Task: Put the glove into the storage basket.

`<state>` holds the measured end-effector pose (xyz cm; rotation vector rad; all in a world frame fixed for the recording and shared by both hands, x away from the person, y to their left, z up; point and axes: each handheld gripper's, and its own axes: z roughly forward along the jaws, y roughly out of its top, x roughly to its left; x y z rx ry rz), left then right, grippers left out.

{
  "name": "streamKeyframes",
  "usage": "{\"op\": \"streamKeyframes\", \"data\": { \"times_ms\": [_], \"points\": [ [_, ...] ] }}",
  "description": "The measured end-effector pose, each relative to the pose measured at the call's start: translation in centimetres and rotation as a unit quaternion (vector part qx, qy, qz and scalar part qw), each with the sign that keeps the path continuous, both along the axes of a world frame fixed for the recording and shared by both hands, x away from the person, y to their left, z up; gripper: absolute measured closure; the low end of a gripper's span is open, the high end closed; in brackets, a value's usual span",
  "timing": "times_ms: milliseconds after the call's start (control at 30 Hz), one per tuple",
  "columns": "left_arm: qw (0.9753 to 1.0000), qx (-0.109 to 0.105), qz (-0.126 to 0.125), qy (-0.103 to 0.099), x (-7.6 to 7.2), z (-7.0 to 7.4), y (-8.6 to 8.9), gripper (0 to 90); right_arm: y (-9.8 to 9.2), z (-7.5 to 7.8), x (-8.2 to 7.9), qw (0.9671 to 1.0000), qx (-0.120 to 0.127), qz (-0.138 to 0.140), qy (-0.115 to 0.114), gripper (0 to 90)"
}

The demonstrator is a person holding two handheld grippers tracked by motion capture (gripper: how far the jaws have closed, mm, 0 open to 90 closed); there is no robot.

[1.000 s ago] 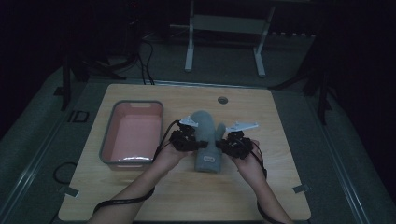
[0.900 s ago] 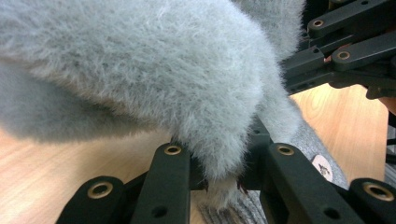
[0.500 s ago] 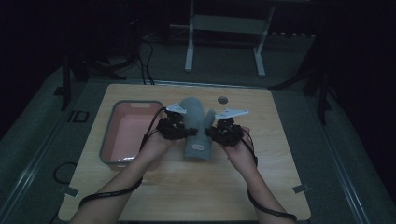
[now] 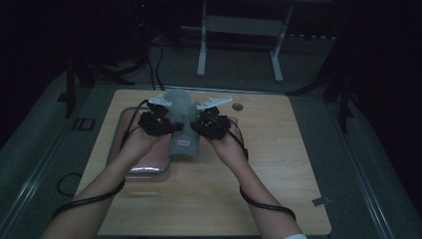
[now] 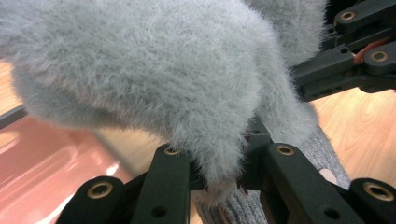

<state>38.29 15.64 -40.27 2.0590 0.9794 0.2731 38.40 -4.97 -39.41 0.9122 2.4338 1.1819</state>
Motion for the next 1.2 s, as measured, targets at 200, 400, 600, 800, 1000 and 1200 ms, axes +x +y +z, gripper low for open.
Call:
{"op": "streamKeyframes", "data": {
  "times_ms": [200,400,600,800,1000,1200],
  "points": [
    [0.9995,0.004,0.03,-0.001,-0.6,0.6,3.7,78.0,3.8,0.5,0.6,0.9997,0.001,0.023,0.004,83.2],
    [0.9979,0.019,0.062,0.007,-1.2,0.5,7.2,78.0,7.7,0.4,0.9,0.999,-0.004,0.044,0.01,83.2],
    [0.9956,0.024,0.082,0.039,-0.9,-1.9,9.6,77.9,11.2,-1.6,1.4,0.9979,-0.021,0.053,0.031,83.1],
    [0.9918,0.033,0.093,0.082,0.3,-5.6,9.9,77.8,13.0,-4.6,2.3,0.9953,-0.056,0.04,0.068,83.1],
    [0.9844,0.052,0.101,0.134,1.6,-8.9,9.8,77.5,14.7,-7.9,2.9,0.9884,-0.112,0.034,0.097,82.9],
    [0.978,0.082,0.107,0.159,2.6,-10.0,9.4,77.2,16.2,-9.1,3.4,0.9807,-0.161,0.025,0.108,80.5]
  ]
}}
